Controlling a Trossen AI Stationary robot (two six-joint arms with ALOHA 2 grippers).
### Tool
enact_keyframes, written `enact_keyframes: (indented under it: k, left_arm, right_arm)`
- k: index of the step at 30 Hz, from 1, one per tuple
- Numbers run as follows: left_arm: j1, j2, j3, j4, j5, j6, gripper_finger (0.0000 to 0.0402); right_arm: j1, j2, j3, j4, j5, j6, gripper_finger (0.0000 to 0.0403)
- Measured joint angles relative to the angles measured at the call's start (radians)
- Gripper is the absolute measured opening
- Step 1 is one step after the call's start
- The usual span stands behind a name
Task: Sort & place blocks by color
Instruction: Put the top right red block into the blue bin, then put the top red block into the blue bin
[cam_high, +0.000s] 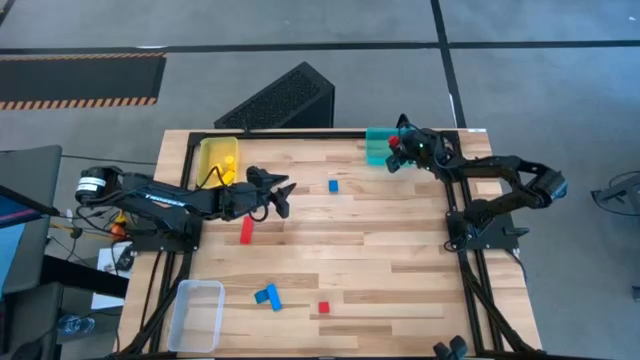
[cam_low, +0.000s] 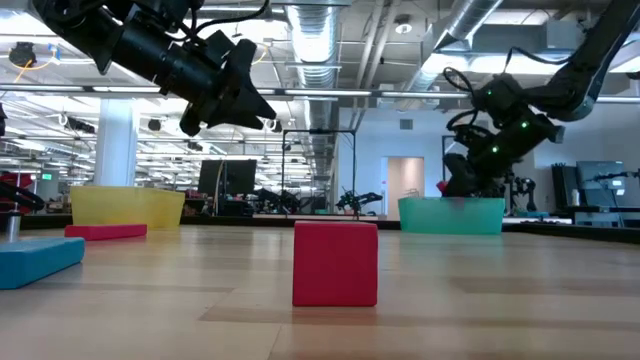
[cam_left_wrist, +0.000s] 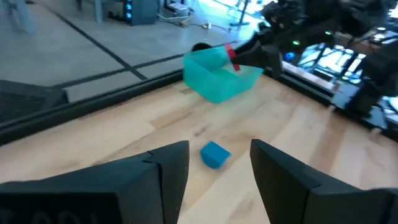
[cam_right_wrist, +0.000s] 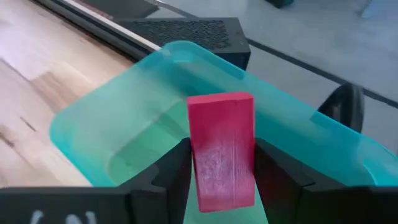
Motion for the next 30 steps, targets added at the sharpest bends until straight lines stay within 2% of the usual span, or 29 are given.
enact_keyframes:
  k: [2,6,9,11,14,17,21,24,27,30]
  left_arm:
    - [-0.028,0.0,0.0,0.0,-0.02,-0.003,0.0161]
    - [-0.111,0.0,0.0,0.0,-0.175,-0.014,0.0161]
    - [-0.167,0.0,0.0,0.0,-0.22,-0.04,0.0161]
    - [-0.204,0.0,0.0,-0.006,-0.239,-0.055,0.0161]
    - [-0.247,0.0,0.0,-0.047,-0.288,-0.057,0.0161]
    - [-0.247,0.0,0.0,-0.089,-0.313,0.027,0.0161]
    - [-0.171,0.0,0.0,-0.128,-0.311,0.151,0.0155]
    - [-0.063,0.0,0.0,-0.138,-0.268,0.261,0.0144]
    - [0.087,0.0,-0.001,-0.093,-0.151,0.394,0.0131]
    - [0.248,-0.01,0.017,-0.001,0.035,0.484,0.0119]
  right_arm:
    - [0.011,-0.023,0.0,0.011,-0.029,0.003,0.0203]
    - [0.076,-0.089,0.0,0.005,-0.048,0.018,0.0222]
    - [0.131,-0.135,0.0,-0.007,0.025,0.016,0.022]
    - [0.153,-0.159,0.0,-0.013,0.034,0.012,0.0214]
    - [0.201,-0.176,0.0,0.027,-0.046,0.023,0.0204]
    - [0.274,-0.166,0.0,0.071,-0.091,0.022,0.0195]
    - [0.316,-0.151,0.0,0.122,-0.087,-0.013,0.0183]
    - [0.312,-0.137,0.0,0.181,-0.118,-0.047,0.0176]
    - [0.298,-0.112,0.002,0.283,-0.196,-0.104,0.0171]
    - [0.296,-0.087,0.021,0.41,-0.22,-0.107,0.0171]
